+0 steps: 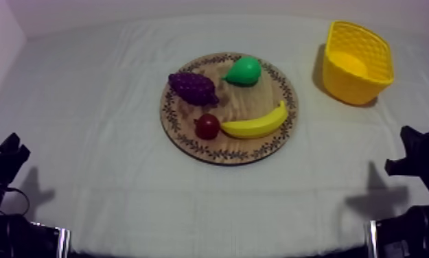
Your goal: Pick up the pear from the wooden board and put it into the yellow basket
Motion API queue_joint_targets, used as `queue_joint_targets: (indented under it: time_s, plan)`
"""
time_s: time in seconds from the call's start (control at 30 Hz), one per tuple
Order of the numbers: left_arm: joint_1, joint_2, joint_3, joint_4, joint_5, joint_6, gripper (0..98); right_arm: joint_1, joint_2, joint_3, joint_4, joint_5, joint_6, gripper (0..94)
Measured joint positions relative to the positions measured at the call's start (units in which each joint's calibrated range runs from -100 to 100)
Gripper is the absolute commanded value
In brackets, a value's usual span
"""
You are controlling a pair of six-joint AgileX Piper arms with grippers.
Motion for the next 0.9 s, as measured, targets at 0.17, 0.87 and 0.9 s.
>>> queue_joint_targets:
  time_s: [0.17, 0.87, 0.9]
  plan:
    - [0.0, 0.0, 0.0, 0.00, 0.0, 0.0, 0.1, -1.3, -0.1, -0.6, 0.5, 3.1, -1.4, 2.4]
    - [0.0, 0.0, 0.0, 0.00, 0.0, 0.0, 0.1, -6.9, 15.6, -16.6, 3.5, 9.9, 0.3, 3.3]
    - [0.0, 0.0, 0.0, 0.00, 0.0, 0.0, 0.1, -7.9, 18.4, -19.8, 3.7, 11.5, 1.0, 3.4]
